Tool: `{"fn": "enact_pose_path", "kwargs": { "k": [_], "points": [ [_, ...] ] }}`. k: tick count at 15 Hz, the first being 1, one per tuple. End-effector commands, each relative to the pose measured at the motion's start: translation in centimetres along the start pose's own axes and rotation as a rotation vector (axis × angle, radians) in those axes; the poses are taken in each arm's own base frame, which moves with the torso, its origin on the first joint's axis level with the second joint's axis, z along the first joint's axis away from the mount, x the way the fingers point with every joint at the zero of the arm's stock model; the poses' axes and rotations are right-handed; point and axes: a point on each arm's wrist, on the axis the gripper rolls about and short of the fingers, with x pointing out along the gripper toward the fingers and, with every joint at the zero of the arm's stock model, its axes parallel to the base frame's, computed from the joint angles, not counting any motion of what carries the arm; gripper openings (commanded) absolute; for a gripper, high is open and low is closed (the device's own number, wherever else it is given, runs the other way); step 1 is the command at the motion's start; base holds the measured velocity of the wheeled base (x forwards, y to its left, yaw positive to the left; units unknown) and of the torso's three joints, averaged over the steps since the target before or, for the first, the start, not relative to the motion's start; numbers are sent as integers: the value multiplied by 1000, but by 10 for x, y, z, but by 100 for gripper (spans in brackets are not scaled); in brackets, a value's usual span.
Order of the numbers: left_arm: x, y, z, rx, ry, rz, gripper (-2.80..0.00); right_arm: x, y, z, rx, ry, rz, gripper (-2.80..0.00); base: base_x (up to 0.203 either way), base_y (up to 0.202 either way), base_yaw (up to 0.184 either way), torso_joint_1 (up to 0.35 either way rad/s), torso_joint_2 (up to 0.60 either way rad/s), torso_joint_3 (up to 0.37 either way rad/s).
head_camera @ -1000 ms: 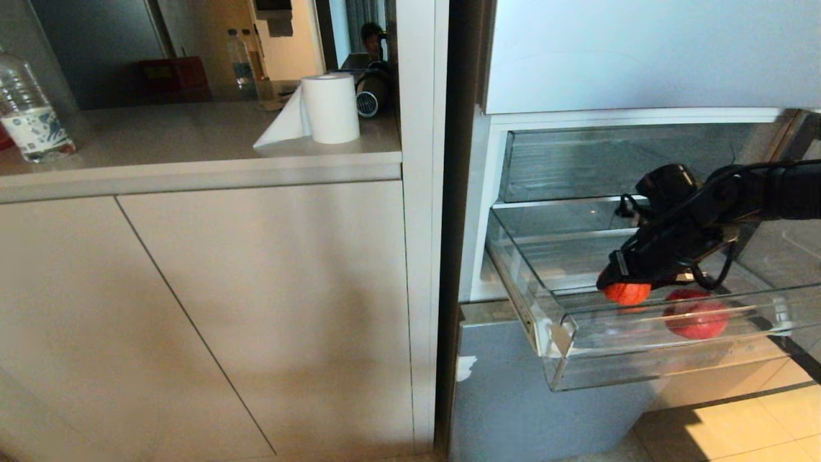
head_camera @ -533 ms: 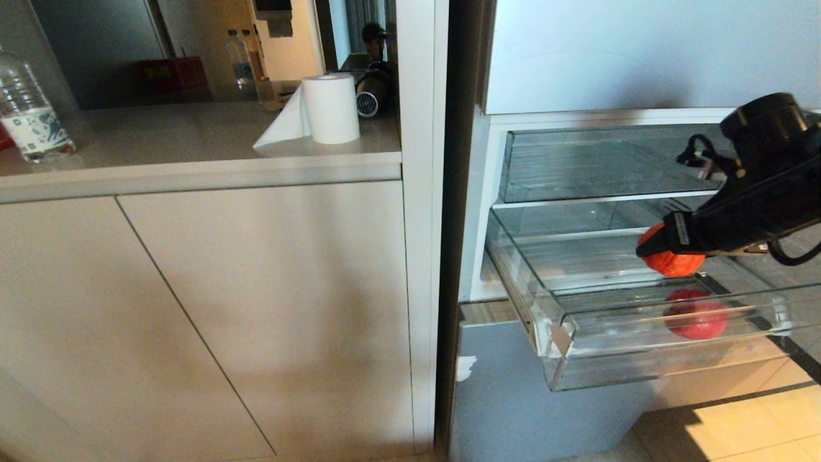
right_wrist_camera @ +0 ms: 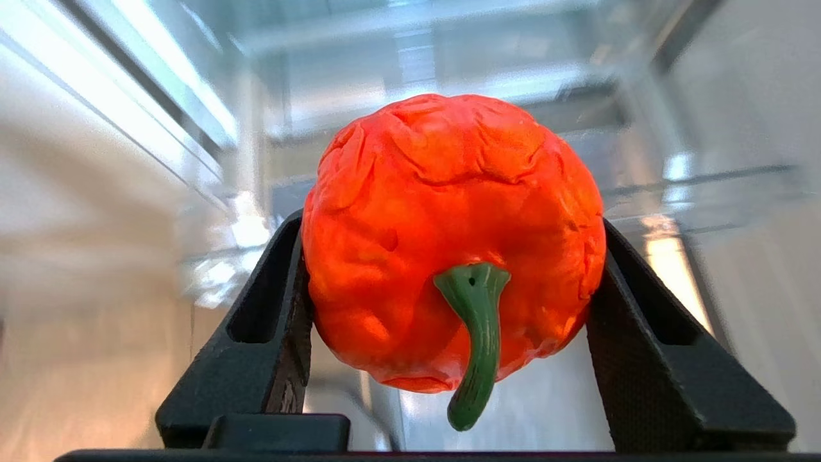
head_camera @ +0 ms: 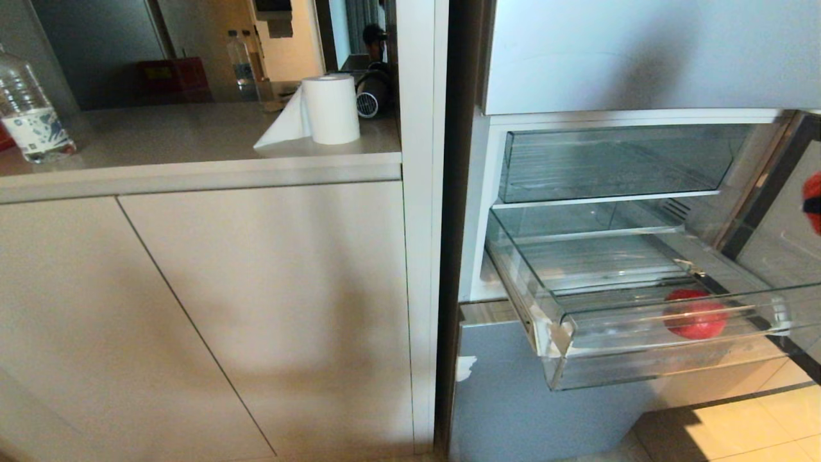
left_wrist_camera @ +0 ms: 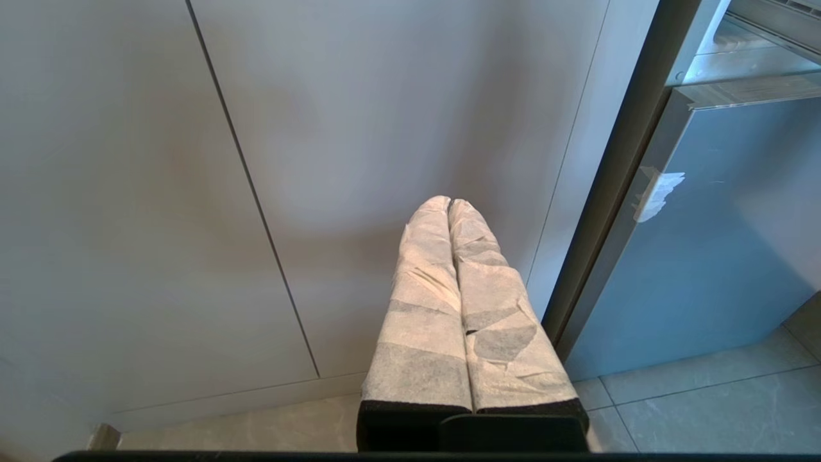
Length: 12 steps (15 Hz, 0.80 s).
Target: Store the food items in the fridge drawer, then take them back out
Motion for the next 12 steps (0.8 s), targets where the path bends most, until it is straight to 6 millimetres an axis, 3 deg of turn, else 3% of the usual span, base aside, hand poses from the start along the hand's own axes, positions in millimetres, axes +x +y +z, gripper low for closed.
{"fn": "enact_pose_path", "kwargs": {
  "k": [1,3,5,7,12],
  "points": [
    [0,0,0,0,2,0,-280,-95,-7,-37,5,-226,25,-280,0,0,0,0,0,0],
    [0,0,0,0,2,0,-280,-137,-13,-77,-13,-329,30,-280,0,0,0,0,0,0],
    [0,0,0,0,3,0,-280,-158,-18,-121,-46,-394,27,-280,0,0,0,0,0,0],
    [0,0,0,0,3,0,-280,-140,-22,-160,-68,-369,33,-280,0,0,0,0,0,0],
    [0,0,0,0,3,0,-280,-45,-25,-234,-89,-336,28,-280,0,0,0,0,0,0]
  ]
}}
